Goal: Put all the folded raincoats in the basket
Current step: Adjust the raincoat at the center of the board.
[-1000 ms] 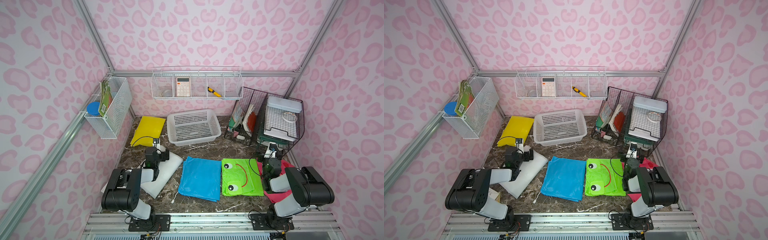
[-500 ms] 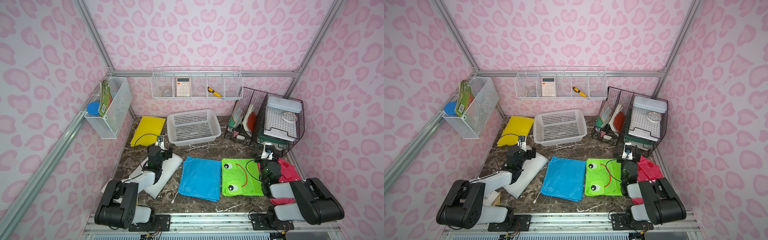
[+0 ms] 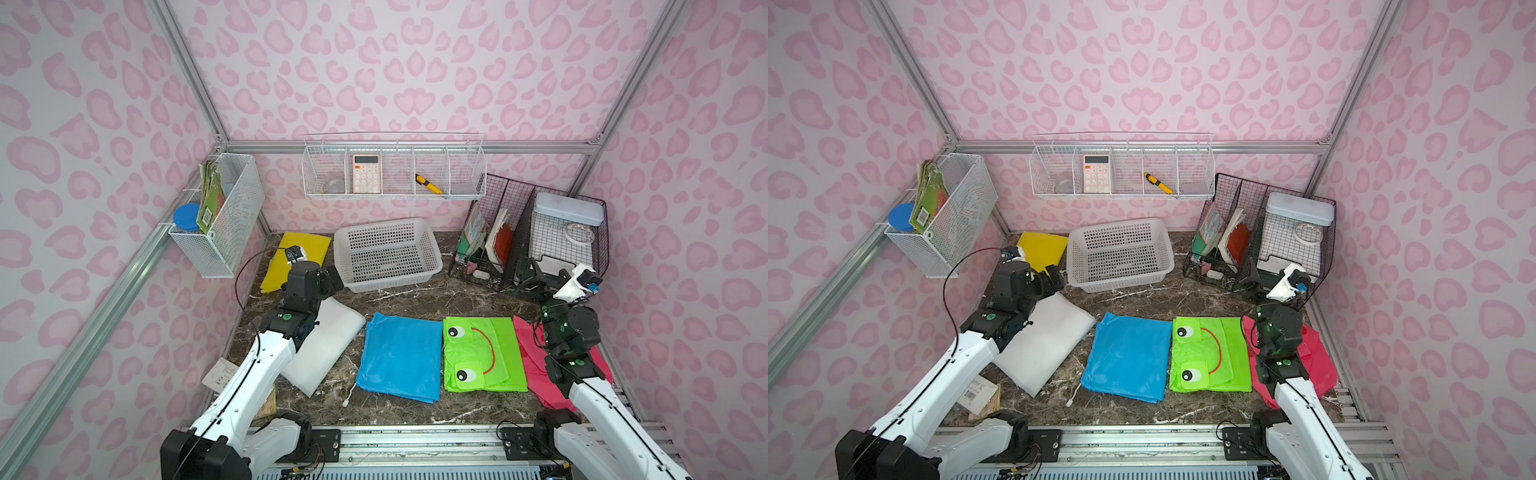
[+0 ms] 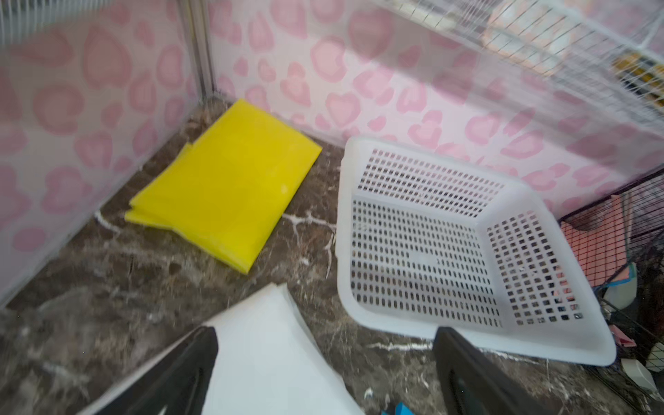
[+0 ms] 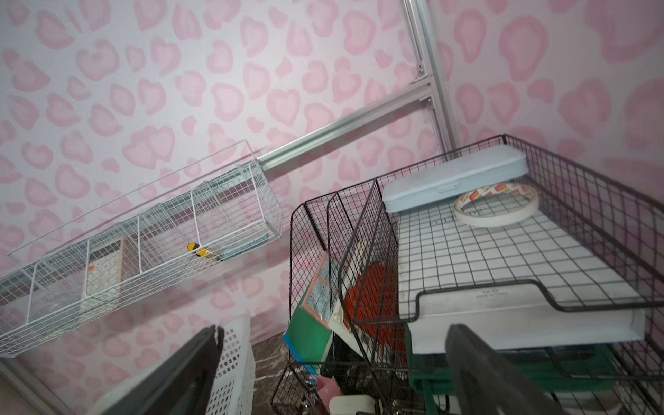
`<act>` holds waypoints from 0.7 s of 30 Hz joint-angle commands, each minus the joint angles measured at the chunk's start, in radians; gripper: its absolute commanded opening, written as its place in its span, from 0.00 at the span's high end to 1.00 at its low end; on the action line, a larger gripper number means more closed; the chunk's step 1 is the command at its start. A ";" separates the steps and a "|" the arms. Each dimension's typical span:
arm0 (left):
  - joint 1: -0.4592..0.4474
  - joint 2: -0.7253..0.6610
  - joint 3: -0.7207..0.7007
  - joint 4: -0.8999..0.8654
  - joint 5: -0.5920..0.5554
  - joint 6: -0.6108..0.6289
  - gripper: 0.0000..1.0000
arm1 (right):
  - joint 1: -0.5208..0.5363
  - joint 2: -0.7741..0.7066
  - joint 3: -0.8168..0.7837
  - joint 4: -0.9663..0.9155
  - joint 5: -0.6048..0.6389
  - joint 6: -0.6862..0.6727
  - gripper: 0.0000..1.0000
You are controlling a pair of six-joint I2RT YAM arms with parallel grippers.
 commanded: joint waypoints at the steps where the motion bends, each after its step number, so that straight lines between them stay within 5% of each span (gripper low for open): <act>1: 0.001 -0.007 -0.001 -0.323 0.092 -0.148 0.02 | -0.013 0.029 0.054 -0.195 -0.215 0.063 0.00; 6: -0.070 -0.055 -0.079 -0.402 0.237 -0.181 0.02 | 0.071 0.160 0.176 -0.391 -0.322 -0.103 0.00; 12: -0.373 -0.165 -0.204 -0.433 0.198 -0.374 0.02 | 0.365 0.335 0.270 -0.492 -0.186 -0.188 0.00; 17: -0.607 -0.325 -0.321 -0.405 0.122 -0.546 0.02 | 0.448 0.506 0.298 -0.450 -0.267 -0.141 0.02; 21: -0.734 -0.287 -0.365 -0.305 0.138 -0.593 0.03 | 0.537 0.667 0.379 -0.474 -0.285 -0.141 0.05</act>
